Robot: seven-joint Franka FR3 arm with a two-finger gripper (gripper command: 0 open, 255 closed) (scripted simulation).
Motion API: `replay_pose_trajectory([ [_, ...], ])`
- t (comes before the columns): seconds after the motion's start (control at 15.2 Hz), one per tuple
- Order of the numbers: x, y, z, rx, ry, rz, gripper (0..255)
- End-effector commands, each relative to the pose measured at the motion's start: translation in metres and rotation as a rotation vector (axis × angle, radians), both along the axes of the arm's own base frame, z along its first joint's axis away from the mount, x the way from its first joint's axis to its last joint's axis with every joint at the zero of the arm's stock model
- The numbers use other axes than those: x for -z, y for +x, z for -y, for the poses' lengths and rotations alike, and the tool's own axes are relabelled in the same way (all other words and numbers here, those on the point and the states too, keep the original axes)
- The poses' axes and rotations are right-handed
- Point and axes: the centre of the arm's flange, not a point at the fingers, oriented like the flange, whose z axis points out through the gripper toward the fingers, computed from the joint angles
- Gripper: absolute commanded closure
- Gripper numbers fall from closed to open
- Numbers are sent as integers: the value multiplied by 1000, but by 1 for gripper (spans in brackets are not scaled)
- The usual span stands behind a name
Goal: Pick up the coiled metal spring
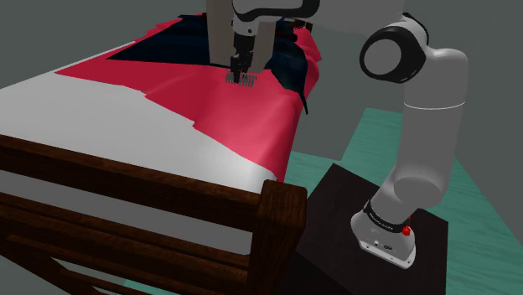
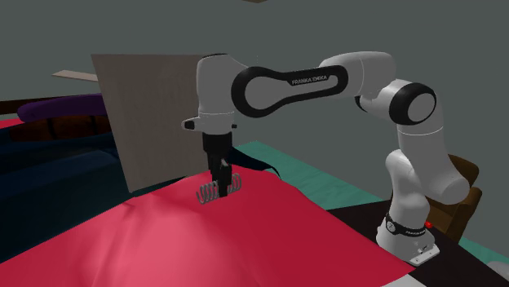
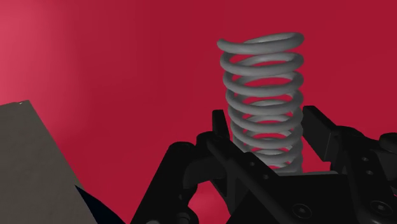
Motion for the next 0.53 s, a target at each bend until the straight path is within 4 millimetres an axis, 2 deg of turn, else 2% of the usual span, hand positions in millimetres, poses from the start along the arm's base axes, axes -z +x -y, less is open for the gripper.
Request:
replay_pose_trajectory([
  [0.0,-9,1,-1,0,0,0,255],
  [0.46,-46,1,-1,0,0,0,255],
])
